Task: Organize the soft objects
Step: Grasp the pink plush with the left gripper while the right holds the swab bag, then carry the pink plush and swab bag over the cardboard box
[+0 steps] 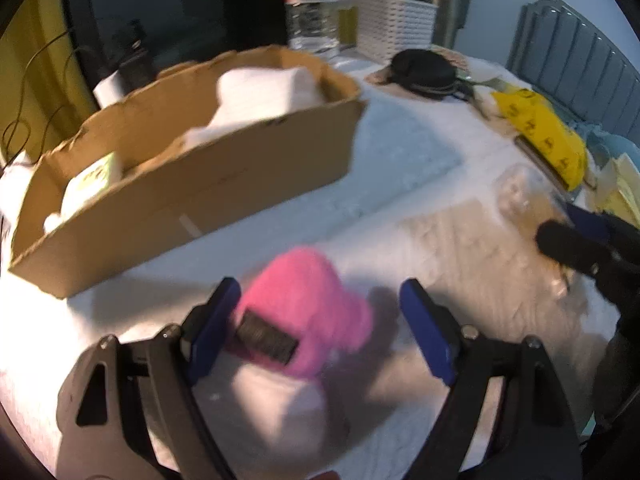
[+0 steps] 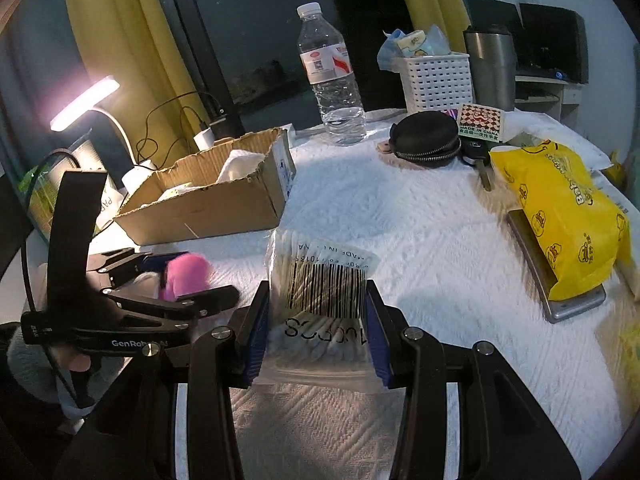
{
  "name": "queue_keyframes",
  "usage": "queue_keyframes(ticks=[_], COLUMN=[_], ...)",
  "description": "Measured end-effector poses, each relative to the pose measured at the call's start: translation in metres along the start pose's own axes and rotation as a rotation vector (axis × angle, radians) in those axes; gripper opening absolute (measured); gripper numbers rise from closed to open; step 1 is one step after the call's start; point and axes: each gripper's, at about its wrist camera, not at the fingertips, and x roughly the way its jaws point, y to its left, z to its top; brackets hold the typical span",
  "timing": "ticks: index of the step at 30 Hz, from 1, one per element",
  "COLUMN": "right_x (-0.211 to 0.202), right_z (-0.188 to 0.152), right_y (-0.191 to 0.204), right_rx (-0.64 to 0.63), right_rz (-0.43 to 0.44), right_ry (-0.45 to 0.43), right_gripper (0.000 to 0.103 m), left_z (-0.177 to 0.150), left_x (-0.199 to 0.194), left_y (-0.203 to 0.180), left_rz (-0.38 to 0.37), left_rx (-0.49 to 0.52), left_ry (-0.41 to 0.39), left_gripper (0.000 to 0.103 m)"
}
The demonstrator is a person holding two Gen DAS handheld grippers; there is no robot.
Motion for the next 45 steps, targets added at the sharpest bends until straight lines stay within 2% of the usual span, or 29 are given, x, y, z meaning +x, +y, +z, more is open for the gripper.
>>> queue_keyframes(ticks=[4,9,11,12,16,20,25,28,30,37,45], right_x=[0.001,0.001,0.001,0.0,-0.007,-0.015,-0.023,-0.027,-0.029,-0.035,-0.037], right_z=[0.0,-0.002,-0.001,-0.001,0.0,0.002,0.005,0.008,0.01,0.018,0.03], right_y=[0.003,0.006,0.006,0.006,0.009,0.01,0.017,0.021,0.025,0.042,0.065], right_rx=[-0.009,-0.012,-0.012,-0.013,-0.019,-0.021,-0.031,-0.038,-0.044,-0.075,-0.116], right_rz=[0.006,0.006,0.007,0.006,0.001,-0.012,-0.02,-0.02,-0.021,-0.028,-0.039], right_ry=[0.0,0.004,0.002,0.001,-0.009,-0.022,-0.036,-0.044,-0.049,-0.061,-0.068], right_gripper=[0.046,0.046,0.046,0.046,0.046,0.046,0.046,0.045,0.046,0.046,0.046], left_z=[-0.008,-0.01,-0.009,-0.007,-0.004,-0.001,0.005,0.008,0.009,0.014,0.009], left_x=[-0.001,-0.007,-0.009,-0.009,-0.014,-0.025,-0.043,-0.051,-0.061,-0.097,-0.12], left_y=[0.013,0.016,0.011,0.008,-0.002,-0.002,0.0,0.008,0.011,0.023,0.045], left_rz=[0.018,-0.046,-0.073,-0.077,-0.123,-0.174,-0.214,-0.278,-0.293,-0.262,-0.224], left_rx=[-0.03,-0.022,0.006,0.02,0.049,0.031,0.012,-0.035,-0.043,-0.062,-0.081], left_ry=[0.021,-0.01,-0.019,-0.015,-0.04,-0.059,-0.121,-0.122,-0.142,-0.235,-0.291], left_gripper=[0.083,0.082,0.063,0.061,0.044,0.035,0.031,0.031,0.031,0.031,0.031])
